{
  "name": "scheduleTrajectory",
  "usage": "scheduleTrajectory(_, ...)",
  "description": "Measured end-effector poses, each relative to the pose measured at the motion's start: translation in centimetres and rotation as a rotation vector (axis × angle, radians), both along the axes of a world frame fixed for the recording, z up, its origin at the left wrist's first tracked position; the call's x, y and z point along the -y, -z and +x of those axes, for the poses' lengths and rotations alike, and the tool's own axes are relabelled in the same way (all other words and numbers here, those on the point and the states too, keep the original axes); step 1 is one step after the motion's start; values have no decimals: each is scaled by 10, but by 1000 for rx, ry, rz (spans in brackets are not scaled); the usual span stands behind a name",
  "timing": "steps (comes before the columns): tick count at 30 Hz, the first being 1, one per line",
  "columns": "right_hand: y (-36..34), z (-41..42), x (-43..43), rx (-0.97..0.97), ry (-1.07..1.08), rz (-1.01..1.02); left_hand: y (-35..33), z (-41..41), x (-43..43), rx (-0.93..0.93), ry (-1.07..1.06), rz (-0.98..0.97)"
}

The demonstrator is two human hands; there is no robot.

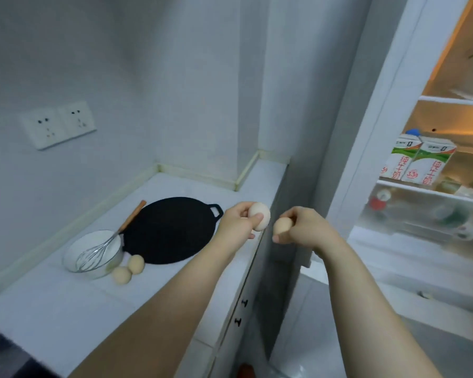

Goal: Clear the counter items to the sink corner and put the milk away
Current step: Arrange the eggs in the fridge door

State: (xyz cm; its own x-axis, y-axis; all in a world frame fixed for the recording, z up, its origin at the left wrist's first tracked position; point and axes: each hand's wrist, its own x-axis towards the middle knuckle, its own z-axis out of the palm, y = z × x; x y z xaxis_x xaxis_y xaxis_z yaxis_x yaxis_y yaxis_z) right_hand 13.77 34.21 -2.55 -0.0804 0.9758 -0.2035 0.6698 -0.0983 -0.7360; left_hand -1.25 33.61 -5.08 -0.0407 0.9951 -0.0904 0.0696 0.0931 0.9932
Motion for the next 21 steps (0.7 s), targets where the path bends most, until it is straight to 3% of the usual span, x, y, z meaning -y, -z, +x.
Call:
scheduleTrajectory(8, 29, -103, -15, -87, -232, -99, 28, -92, 19, 19, -218, -75)
scheduleTrajectory(21, 103, -232, -30, 110, -451, -190, 109, -197, 38, -160, -486, -301)
